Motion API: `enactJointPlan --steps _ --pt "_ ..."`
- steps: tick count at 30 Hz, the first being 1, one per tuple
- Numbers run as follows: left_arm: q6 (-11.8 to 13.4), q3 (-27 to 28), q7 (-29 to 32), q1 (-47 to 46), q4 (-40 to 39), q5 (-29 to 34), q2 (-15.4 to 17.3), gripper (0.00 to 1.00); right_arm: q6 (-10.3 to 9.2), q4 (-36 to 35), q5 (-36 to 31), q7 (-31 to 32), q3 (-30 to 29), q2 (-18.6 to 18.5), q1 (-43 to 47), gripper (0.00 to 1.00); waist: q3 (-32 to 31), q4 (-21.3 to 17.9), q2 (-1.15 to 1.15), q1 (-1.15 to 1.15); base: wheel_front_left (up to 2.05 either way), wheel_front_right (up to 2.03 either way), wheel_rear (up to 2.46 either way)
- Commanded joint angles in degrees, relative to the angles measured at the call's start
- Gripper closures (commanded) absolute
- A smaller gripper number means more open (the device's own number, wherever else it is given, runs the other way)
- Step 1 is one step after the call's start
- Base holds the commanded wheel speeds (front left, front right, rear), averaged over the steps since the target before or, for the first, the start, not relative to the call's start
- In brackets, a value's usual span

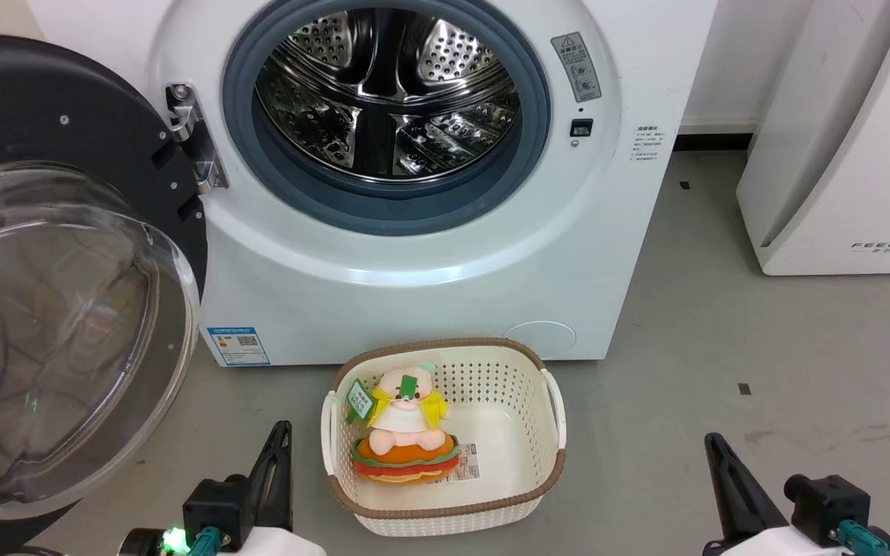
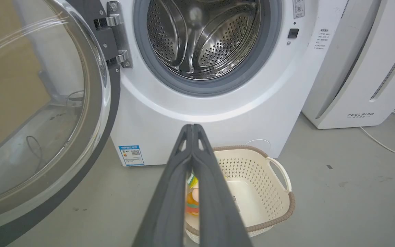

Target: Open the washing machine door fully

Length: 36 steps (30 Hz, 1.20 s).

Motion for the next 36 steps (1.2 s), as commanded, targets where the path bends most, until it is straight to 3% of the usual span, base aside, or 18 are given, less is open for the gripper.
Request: enactJointPlan --steps 1,36 --pt "-0.4 0.7 0.3 0.0 -0.5 0.7 -0.5 1.0 0.0 -0.6 -0.4 0.3 -0.1 0.0 -0.2 1.0 0.0 0.0 0.0 0.0 0.0 0.0 0.0" --pt "-4.3 6.3 4.3 0.1 -3.2 5.8 -3.5 1.0 0.01 -4.4 -2.9 3.2 -0.4 0.1 -0.7 1.0 -0.2 0.4 0.0 0.0 0.0 0.0 0.0"
